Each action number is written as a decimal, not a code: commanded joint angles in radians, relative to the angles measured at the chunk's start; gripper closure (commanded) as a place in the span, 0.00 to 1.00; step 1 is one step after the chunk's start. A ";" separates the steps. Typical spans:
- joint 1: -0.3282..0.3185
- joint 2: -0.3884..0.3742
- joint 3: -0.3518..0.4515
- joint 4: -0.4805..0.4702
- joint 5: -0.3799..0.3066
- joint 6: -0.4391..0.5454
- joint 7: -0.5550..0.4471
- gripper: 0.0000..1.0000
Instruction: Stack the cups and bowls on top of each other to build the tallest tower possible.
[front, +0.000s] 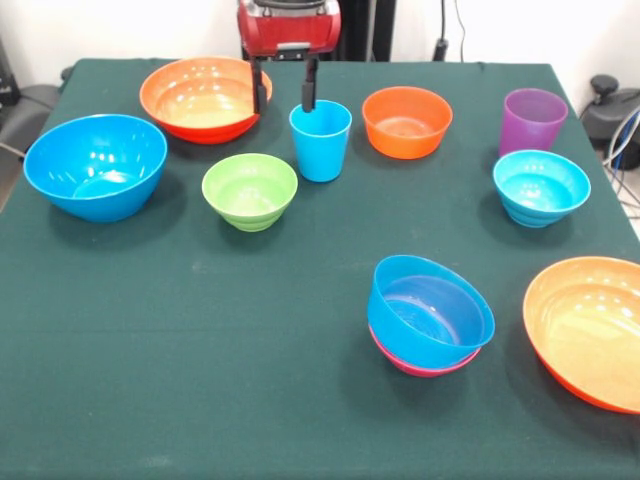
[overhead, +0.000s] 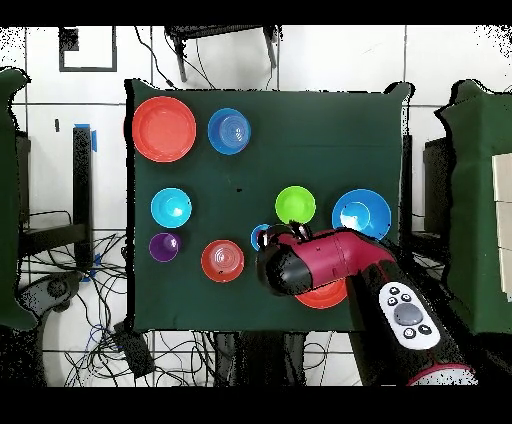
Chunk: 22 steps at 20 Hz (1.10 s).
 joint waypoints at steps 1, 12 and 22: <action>0.057 0.109 -0.046 -0.059 -0.049 0.009 0.057 0.00; 0.087 0.169 -0.084 -0.112 -0.059 -0.049 0.061 0.00; 0.117 0.212 -0.120 -0.149 -0.059 -0.092 0.067 0.00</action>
